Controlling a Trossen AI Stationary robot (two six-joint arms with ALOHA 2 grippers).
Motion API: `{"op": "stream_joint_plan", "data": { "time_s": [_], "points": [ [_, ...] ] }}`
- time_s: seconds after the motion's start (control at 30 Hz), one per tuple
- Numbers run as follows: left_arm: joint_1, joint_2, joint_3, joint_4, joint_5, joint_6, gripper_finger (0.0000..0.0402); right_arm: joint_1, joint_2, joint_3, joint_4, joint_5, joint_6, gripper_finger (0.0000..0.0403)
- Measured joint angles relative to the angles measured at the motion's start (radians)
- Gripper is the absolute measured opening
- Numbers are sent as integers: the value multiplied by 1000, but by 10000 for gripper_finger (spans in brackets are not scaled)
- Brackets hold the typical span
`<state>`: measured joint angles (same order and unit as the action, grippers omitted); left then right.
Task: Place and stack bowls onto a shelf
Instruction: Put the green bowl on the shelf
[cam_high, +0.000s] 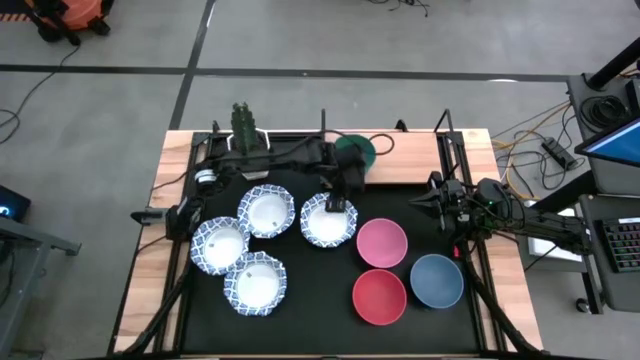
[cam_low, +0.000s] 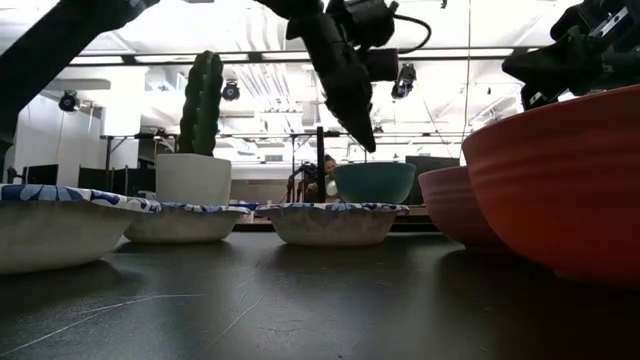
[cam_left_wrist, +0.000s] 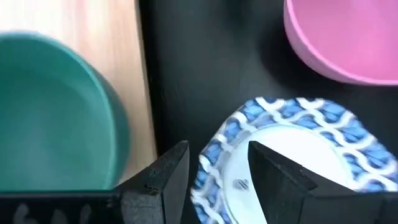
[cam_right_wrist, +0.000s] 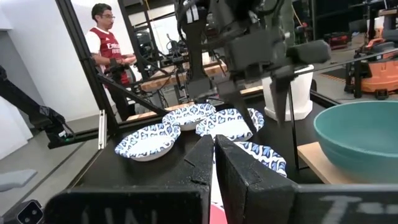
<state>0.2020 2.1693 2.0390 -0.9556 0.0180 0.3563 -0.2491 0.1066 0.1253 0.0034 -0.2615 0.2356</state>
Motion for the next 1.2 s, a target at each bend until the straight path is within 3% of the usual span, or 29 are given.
{"op": "stream_joint_plan", "data": {
  "time_s": [0.1,0.23,0.3,0.47,0.63,0.7,0.87,1.07,1.2],
  "points": [
    [5,0,-25,61,-126,6,149,0,0,0,0,0,0,9],
    [34,0,-41,132,-393,9,149,0,0,0,0,0,0,9],
    [51,0,-42,133,-450,9,149,0,0,0,0,0,0,9],
    [62,2,-1,110,-390,-21,149,0,0,0,0,0,0,9],
    [55,2,96,-71,-15,90,132,0,0,0,0,0,-2,9],
    [52,2,104,-100,58,122,103,0,0,0,0,0,-12,9],
    [62,9,82,-79,59,113,11,0,0,0,0,1,-28,9],
    [63,77,78,-64,31,90,3,0,0,0,-6,1,-28,9],
    [63,107,77,-32,-104,89,2,0,0,0,-7,1,-29,9]
  ]
}}
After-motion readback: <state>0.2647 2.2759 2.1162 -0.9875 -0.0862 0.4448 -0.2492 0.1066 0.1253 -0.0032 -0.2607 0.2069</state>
